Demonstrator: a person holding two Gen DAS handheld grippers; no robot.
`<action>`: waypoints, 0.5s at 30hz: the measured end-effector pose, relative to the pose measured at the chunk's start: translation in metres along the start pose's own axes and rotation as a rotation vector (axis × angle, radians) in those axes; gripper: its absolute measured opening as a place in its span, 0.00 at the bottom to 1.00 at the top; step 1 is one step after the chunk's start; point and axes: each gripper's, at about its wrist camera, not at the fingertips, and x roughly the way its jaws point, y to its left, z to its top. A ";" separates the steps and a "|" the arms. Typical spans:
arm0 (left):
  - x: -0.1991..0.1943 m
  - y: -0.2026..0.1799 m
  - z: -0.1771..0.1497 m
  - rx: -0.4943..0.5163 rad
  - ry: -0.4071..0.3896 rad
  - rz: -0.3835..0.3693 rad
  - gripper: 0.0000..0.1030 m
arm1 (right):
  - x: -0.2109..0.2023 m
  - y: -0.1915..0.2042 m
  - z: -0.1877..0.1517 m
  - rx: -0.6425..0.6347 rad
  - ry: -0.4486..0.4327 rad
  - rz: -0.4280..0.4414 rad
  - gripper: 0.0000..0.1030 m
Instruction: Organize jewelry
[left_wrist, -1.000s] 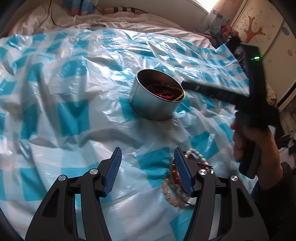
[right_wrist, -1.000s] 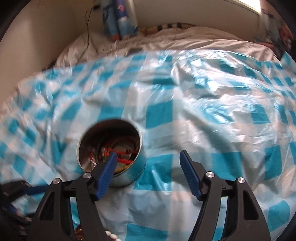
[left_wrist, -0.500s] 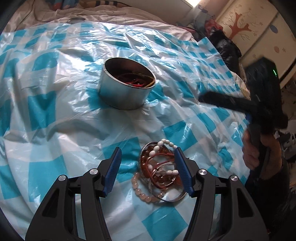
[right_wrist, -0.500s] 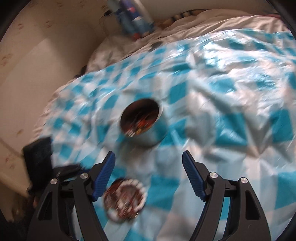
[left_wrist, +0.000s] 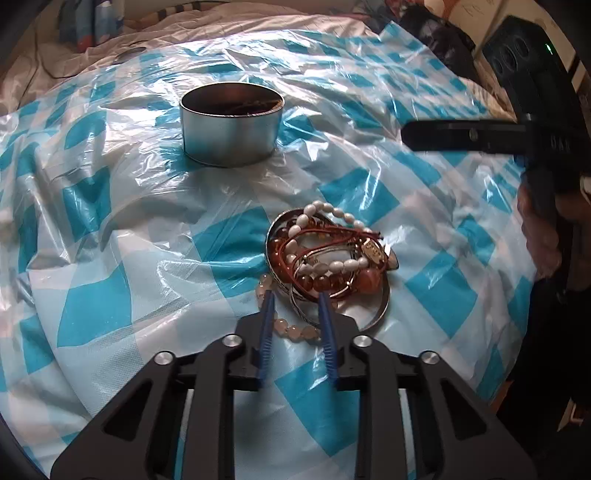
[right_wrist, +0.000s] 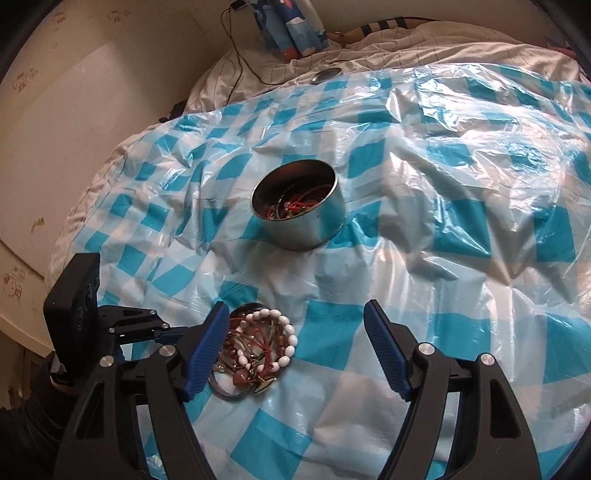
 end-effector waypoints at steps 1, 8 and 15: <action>0.000 0.001 0.000 -0.004 -0.003 -0.002 0.19 | 0.001 0.002 0.000 -0.005 0.003 0.003 0.70; 0.006 -0.003 0.002 -0.007 0.002 -0.028 0.19 | 0.005 0.002 -0.002 -0.009 0.017 0.002 0.70; -0.010 -0.006 0.006 0.019 -0.050 -0.013 0.04 | 0.006 0.003 -0.003 -0.017 0.020 0.012 0.70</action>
